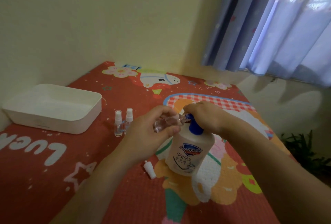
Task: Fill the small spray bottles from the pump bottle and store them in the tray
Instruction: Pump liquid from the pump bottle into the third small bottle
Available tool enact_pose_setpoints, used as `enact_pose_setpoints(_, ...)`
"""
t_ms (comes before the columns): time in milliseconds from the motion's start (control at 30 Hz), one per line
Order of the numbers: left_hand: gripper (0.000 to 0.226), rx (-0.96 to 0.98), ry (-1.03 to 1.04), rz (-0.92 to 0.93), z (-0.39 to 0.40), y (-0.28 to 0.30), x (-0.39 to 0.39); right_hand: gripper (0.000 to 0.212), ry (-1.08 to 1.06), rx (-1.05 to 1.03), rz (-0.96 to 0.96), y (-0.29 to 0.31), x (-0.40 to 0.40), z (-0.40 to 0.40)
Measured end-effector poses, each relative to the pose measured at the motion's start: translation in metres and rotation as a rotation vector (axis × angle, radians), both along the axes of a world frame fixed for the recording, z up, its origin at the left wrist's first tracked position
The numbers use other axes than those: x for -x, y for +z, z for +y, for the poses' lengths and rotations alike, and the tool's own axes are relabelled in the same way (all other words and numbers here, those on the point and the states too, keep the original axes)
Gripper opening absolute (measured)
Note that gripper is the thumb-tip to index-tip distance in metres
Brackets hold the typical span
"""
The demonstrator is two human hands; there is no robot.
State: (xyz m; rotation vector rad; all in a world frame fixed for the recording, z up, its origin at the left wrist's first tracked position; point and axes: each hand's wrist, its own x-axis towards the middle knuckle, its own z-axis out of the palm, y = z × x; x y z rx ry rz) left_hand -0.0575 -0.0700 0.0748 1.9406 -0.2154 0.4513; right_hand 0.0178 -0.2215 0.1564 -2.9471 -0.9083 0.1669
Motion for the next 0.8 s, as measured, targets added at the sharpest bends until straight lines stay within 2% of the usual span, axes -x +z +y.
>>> enact_pose_setpoints(133,0.024,0.01,-0.009,-0.002,0.0,-0.001,-0.001,0.021,0.003,0.024,-0.022,0.0,0.001,-0.001)
enact_pose_setpoints(333,0.023,0.005,-0.011,0.008,0.0,0.004,0.002,0.014,-0.102,-0.047,0.078,0.008,0.007,0.002)
enact_pose_setpoints(467,0.023,-0.032,-0.006,-0.011,0.001,0.015,0.002,0.03,-0.208,-0.267,0.383,0.024,0.007,-0.001)
enact_pose_setpoints(567,0.021,-0.035,-0.012,-0.021,0.0,0.02,0.004,0.034,-0.296,-0.312,0.486,0.027,0.005,-0.002)
enact_pose_setpoints(633,0.022,-0.037,-0.012,-0.02,0.0,0.019,0.004,0.03,-0.257,-0.262,0.432,0.025,0.006,-0.001)
enact_pose_setpoints(733,0.021,-0.034,-0.016,-0.027,-0.001,0.016,0.004,0.016,-0.079,-0.04,0.196,0.016,0.004,-0.001)
enact_pose_setpoints(800,0.019,-0.033,-0.025,-0.02,-0.001,0.012,0.004,0.013,-0.029,0.009,0.078,0.009,0.003,0.001)
